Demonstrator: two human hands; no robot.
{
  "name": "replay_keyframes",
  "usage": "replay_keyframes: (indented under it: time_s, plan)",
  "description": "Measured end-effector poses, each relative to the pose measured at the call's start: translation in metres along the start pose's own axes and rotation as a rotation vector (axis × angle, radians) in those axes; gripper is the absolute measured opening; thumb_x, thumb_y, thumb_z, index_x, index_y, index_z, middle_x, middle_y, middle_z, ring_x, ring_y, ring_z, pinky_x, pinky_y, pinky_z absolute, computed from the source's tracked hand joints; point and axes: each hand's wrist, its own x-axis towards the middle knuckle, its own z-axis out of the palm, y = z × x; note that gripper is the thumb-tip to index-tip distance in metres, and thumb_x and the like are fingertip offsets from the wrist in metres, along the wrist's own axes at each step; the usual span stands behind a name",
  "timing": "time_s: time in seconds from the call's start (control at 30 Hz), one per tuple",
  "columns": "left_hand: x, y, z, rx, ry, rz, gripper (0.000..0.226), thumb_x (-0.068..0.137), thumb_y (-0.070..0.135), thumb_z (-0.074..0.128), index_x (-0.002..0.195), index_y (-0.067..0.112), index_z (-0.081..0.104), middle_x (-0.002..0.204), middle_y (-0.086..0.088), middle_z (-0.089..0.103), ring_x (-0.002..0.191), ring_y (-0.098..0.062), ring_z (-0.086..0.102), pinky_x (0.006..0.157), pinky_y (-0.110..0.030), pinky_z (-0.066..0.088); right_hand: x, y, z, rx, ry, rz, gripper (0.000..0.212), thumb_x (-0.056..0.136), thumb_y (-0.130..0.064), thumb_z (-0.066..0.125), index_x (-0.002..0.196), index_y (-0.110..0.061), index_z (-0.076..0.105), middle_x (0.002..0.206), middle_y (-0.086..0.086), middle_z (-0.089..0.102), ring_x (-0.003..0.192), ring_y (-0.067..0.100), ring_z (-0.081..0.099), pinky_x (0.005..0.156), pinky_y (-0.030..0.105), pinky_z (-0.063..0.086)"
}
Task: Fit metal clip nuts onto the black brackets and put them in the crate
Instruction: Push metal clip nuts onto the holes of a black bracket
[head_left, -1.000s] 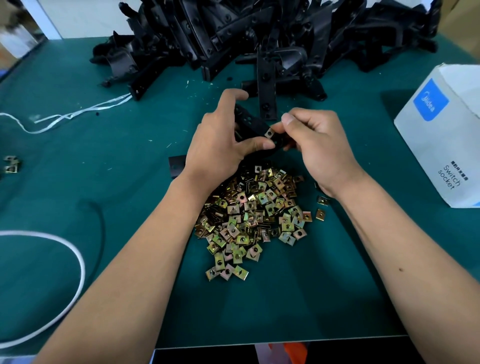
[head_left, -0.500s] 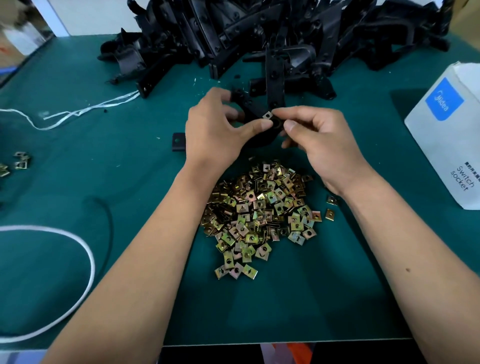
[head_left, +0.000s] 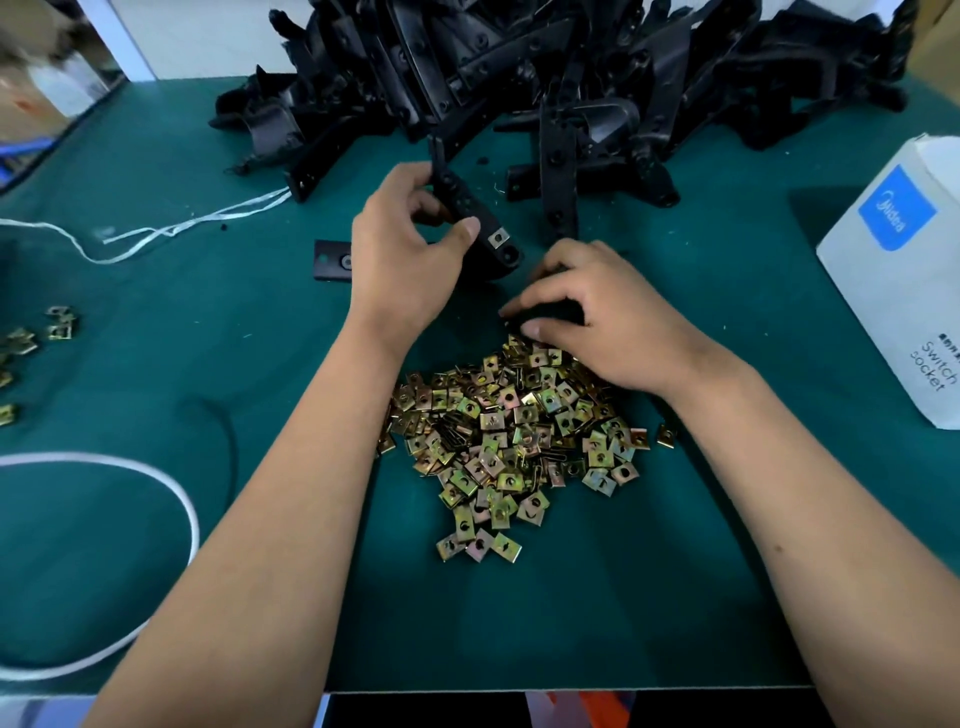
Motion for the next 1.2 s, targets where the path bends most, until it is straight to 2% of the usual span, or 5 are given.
replay_keyframes:
  time_s: [0.17,0.33,0.63,1.03,1.2]
  plan:
    - [0.0,-0.001,0.001,-0.022,-0.042,0.021,0.044,0.087,0.022,0.077,0.127,0.013,0.061,0.101,0.004,0.072,0.1,-0.008,0.067,0.094,-0.03,0.052,-0.003,0.0,-0.004,0.123,0.025,0.021,0.008,0.089,-0.019,0.079,0.093,-0.025,0.081,0.092,-0.009,0.065,0.091,0.009,0.062,0.088,0.033,0.048]
    - [-0.006,-0.002,0.005,-0.018,-0.151,0.048,0.045,0.088,0.027,0.078,0.125,0.017,0.055,0.1,0.016,0.074,0.098,0.013,0.063,0.082,-0.003,0.042,-0.005,0.003,-0.005,0.093,0.028,0.042,0.008,0.093,-0.018,0.074,0.092,-0.026,0.074,0.095,-0.013,0.063,0.09,0.005,0.06,0.084,0.024,0.046]
    - [-0.008,0.0,0.004,0.007,-0.197,0.093,0.05,0.088,0.036,0.077,0.127,0.02,0.051,0.102,0.015,0.075,0.098,0.004,0.067,0.091,-0.027,0.054,-0.01,0.013,-0.013,0.112,-0.054,0.074,0.01,0.09,-0.02,0.077,0.091,-0.029,0.076,0.098,-0.013,0.059,0.083,-0.009,0.052,0.071,0.008,0.033]
    - [-0.008,0.0,0.006,0.01,-0.221,0.151,0.049,0.09,0.029,0.075,0.133,0.015,0.055,0.103,0.011,0.075,0.1,-0.002,0.067,0.086,-0.016,0.049,-0.002,-0.007,0.001,0.043,0.023,0.089,0.012,0.086,-0.032,0.081,0.092,-0.024,0.074,0.096,-0.007,0.06,0.088,0.009,0.053,0.079,0.029,0.041]
    - [-0.007,-0.001,0.005,0.02,-0.221,0.168,0.047,0.089,0.029,0.076,0.131,0.018,0.058,0.102,0.011,0.075,0.098,-0.002,0.068,0.087,-0.019,0.05,-0.008,-0.008,0.0,0.18,0.098,0.015,0.009,0.093,-0.019,0.074,0.091,-0.022,0.066,0.089,-0.014,0.07,0.089,-0.002,0.063,0.083,0.016,0.047]
